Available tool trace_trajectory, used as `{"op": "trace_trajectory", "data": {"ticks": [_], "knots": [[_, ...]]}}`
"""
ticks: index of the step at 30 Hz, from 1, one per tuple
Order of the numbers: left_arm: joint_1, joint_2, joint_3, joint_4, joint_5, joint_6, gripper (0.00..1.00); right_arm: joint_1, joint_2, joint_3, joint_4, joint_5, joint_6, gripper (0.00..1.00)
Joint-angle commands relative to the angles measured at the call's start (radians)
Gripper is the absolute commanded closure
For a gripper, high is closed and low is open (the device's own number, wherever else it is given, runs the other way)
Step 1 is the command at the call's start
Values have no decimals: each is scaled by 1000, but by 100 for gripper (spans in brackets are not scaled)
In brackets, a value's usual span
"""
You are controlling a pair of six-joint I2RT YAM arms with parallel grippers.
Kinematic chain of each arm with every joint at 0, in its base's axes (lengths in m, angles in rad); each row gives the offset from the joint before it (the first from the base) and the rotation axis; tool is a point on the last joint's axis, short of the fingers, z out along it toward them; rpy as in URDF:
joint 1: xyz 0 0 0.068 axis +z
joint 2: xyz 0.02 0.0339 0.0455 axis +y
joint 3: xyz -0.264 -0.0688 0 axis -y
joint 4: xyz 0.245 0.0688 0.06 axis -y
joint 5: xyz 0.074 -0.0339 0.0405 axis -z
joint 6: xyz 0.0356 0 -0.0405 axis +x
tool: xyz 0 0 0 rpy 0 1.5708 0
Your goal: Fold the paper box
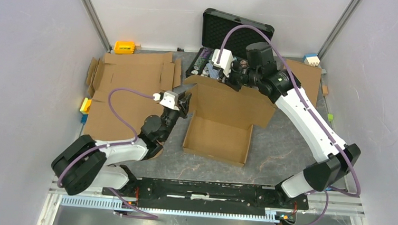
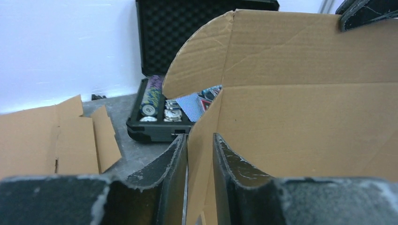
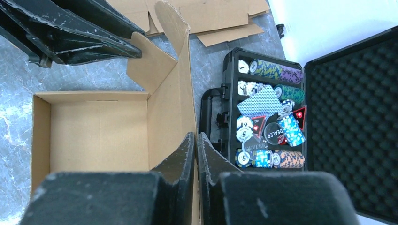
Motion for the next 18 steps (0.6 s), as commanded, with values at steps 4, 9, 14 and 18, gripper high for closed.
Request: {"op": "trace_trajectory", "data": {"ticks": [4,9,14,18], "knots": [[-10,-132,-22,-244,74,-85,65,25,-124,-130,100,35,-2,95],[-10,-188,5,-391,148,-108,67,45,-162,-181,126,29,15,98],[-4,-193,40,-466,94,-98,45,59,-176,-200,141,38,19,98],[146,-190,74,-537,338,-244,17,60,-166,-196,137,46,20,99]]}}
